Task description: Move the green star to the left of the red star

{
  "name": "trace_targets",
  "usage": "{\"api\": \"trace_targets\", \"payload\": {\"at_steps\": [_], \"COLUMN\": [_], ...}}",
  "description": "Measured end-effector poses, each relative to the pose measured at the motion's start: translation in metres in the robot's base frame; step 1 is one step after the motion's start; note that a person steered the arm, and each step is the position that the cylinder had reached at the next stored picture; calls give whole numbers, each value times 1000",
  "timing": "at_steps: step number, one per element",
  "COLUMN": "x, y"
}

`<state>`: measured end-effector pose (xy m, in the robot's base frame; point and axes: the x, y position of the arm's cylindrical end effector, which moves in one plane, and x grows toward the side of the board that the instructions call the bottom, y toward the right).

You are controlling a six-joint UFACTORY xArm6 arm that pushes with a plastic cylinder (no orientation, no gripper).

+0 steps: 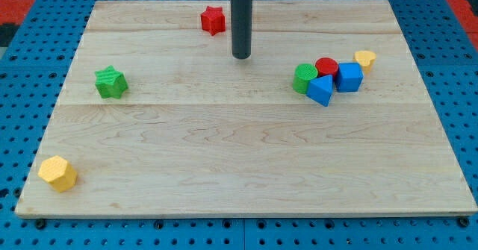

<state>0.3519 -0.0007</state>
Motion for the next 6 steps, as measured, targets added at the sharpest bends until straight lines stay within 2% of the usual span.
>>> {"api": "trace_targets", "payload": {"at_steps": [1,3,4,6], "x": [56,161,163,144], "y": [-17,-92,-151,-213]}}
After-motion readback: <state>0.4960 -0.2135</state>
